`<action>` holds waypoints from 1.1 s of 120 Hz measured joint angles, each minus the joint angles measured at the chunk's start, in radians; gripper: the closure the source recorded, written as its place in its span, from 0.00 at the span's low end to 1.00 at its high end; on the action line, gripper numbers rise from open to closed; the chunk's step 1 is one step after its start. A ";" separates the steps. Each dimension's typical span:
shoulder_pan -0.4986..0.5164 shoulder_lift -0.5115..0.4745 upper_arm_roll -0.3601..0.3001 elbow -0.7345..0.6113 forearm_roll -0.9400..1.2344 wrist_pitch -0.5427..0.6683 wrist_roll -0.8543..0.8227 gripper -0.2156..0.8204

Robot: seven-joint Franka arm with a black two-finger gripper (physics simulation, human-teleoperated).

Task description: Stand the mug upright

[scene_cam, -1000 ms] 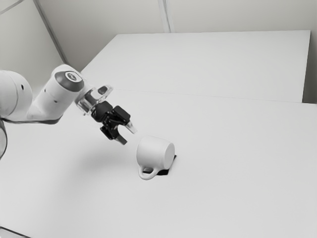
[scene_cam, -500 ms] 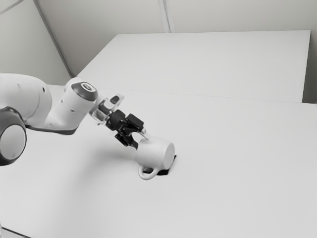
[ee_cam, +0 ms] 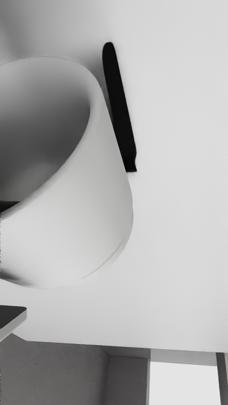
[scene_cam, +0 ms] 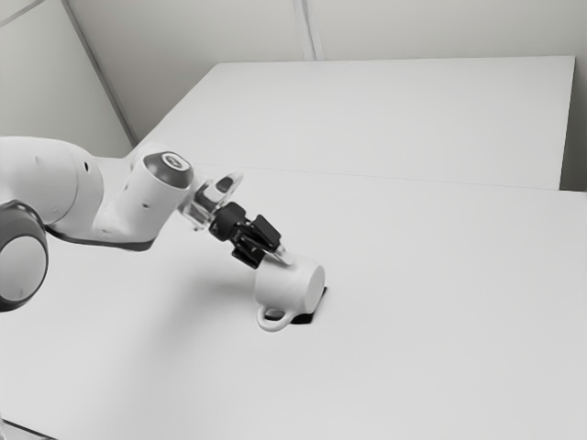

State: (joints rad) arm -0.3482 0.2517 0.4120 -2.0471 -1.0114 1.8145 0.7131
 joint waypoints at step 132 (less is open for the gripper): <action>0.021 -0.187 -0.131 0.023 0.557 0.145 -0.123 0.92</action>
State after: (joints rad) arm -0.3272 0.0650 0.2805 -2.0240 -0.4542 1.9597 0.5899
